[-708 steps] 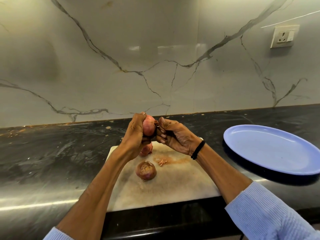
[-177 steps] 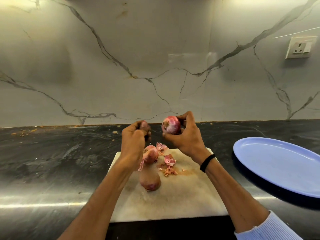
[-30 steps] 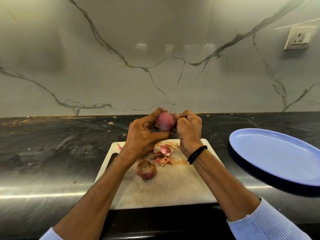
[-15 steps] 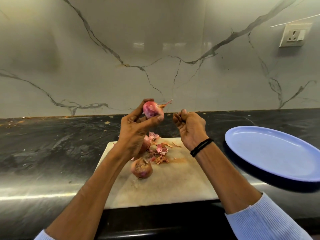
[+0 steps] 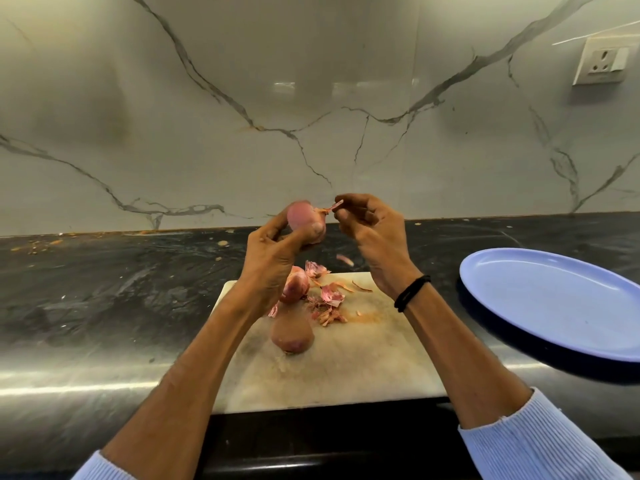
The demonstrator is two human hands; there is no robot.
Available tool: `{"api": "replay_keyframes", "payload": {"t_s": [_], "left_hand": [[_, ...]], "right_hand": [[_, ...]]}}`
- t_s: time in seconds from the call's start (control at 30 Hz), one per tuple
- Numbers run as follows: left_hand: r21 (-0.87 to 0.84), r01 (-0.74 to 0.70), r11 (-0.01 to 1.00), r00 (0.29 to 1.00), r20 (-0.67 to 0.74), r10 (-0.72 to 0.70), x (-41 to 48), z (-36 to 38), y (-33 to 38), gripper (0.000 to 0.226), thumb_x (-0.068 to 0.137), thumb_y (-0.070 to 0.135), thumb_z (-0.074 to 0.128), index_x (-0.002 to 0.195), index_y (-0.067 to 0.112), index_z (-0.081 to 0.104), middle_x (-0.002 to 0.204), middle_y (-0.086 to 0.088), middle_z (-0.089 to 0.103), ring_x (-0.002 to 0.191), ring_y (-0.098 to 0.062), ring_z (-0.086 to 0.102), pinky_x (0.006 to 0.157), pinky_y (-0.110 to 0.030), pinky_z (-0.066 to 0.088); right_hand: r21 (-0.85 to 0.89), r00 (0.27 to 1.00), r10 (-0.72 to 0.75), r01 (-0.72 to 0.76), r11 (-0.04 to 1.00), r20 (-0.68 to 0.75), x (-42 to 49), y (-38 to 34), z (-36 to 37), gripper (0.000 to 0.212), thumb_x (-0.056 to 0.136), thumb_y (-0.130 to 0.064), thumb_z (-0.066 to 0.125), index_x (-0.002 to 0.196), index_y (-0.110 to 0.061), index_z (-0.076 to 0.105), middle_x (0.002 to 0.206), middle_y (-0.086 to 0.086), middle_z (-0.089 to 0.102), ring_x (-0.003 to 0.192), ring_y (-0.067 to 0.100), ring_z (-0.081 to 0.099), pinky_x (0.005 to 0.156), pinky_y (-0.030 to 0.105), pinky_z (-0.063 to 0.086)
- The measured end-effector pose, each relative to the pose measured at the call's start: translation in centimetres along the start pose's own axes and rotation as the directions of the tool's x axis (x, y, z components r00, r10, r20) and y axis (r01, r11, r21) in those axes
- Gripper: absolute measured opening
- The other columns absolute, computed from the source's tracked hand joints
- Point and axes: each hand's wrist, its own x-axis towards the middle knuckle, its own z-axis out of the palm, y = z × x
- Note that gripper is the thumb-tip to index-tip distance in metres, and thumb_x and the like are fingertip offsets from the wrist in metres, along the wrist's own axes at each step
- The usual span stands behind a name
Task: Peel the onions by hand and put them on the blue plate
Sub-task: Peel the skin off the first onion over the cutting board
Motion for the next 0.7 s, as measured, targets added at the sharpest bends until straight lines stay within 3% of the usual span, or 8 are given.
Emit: {"api": "replay_keyframes", "payload": {"t_s": [0.1, 0.27, 0.4, 0.5, 0.7], "left_hand": [[0.02, 0.03, 0.999, 1.0, 0.007, -0.03, 0.05, 0.0, 0.03, 0.052, 0.066, 0.034, 0.079, 0.115, 0.017, 0.07, 0.116, -0.009, 0.071, 0.111, -0.028, 0.067, 0.094, -0.036, 0.056], [0.135, 0.073, 0.988, 0.994, 0.065, -0.082, -0.16, -0.06, -0.11, 0.029, 0.093, 0.035, 0.06, 0.107, 0.013, 0.071, 0.102, -0.008, 0.076, 0.101, -0.021, 0.072, 0.09, -0.031, 0.057], [0.169, 0.054, 0.984, 0.991, 0.114, -0.074, -0.47, 0.09, -0.02, 0.035, 0.09, 0.043, 0.057, 0.11, 0.016, 0.07, 0.104, -0.006, 0.076, 0.101, -0.02, 0.072, 0.083, -0.022, 0.055], [0.174, 0.033, 0.984, 0.991, 0.121, -0.055, -0.49, 0.05, 0.1, 0.042, 0.085, 0.043, 0.061, 0.117, 0.016, 0.069, 0.11, -0.008, 0.073, 0.105, -0.021, 0.07, 0.085, -0.024, 0.056], [0.196, 0.0, 0.981, 0.992, 0.124, -0.025, -0.38, -0.32, 0.5, 0.05, 0.084, 0.03, 0.068, 0.13, 0.014, 0.06, 0.117, -0.004, 0.068, 0.105, -0.013, 0.068, 0.083, -0.02, 0.055]], "right_hand": [[0.065, 0.998, -0.041, 0.038, 0.997, 0.044, -0.07, -0.04, 0.12, 0.022, 0.093, -0.003, 0.065, 0.111, -0.015, 0.067, 0.114, 0.01, 0.07, 0.109, 0.021, 0.067, 0.094, 0.04, 0.057], [0.074, 0.997, -0.03, 0.025, 0.997, 0.067, -0.18, -0.02, 0.33, 0.015, 0.093, -0.007, 0.065, 0.104, -0.016, 0.069, 0.107, 0.014, 0.072, 0.104, 0.028, 0.069, 0.091, 0.044, 0.058], [0.044, 0.995, -0.053, 0.049, 0.998, 0.086, -0.29, 0.01, 0.35, 0.016, 0.092, -0.006, 0.066, 0.102, -0.017, 0.069, 0.108, 0.014, 0.071, 0.106, 0.027, 0.068, 0.091, 0.042, 0.058], [0.006, 0.99, -0.081, 0.081, 0.997, 0.112, -0.37, -0.06, 0.34, 0.021, 0.091, -0.003, 0.066, 0.107, -0.017, 0.067, 0.112, 0.01, 0.069, 0.109, 0.02, 0.066, 0.093, 0.038, 0.057], [-0.066, 0.98, -0.106, 0.118, 0.991, 0.17, -0.38, -0.06, 0.31, 0.018, 0.092, -0.003, 0.064, 0.105, -0.016, 0.066, 0.109, 0.009, 0.068, 0.106, 0.02, 0.065, 0.092, 0.033, 0.057]]}}
